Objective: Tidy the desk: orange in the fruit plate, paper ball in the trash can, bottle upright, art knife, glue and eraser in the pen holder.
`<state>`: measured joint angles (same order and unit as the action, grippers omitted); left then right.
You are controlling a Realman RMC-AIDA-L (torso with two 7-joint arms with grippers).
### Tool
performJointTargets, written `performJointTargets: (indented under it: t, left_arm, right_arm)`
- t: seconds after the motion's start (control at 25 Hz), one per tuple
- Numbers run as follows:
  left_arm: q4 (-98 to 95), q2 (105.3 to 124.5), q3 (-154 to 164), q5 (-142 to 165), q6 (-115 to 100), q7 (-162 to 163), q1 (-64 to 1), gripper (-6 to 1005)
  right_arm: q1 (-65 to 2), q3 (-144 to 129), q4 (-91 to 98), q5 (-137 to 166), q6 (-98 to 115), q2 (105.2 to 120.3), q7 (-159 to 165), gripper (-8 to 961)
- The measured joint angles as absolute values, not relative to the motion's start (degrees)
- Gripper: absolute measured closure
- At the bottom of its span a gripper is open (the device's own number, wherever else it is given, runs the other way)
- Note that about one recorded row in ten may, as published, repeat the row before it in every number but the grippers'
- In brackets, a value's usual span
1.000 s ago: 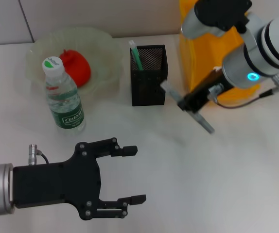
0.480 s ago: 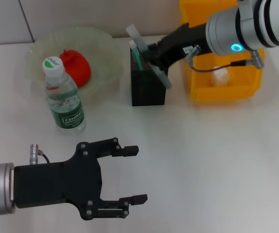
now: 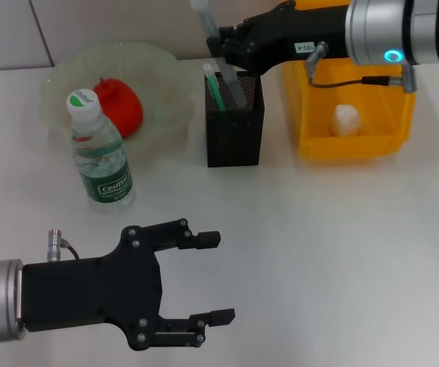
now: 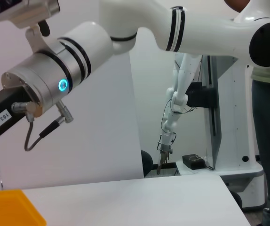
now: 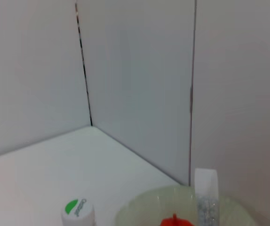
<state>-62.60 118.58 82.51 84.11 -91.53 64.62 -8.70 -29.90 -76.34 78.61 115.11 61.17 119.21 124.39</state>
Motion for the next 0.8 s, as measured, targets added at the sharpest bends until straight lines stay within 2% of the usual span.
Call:
performJointTargets:
  t: [0.8]
  left_arm:
    - [-62.0,118.65,82.5,83.9,-91.8,65.4,-8.8,212]
  right_arm:
    - [-31.6,-63.6,59.1,99.8,61.7,119.12,101.5,823]
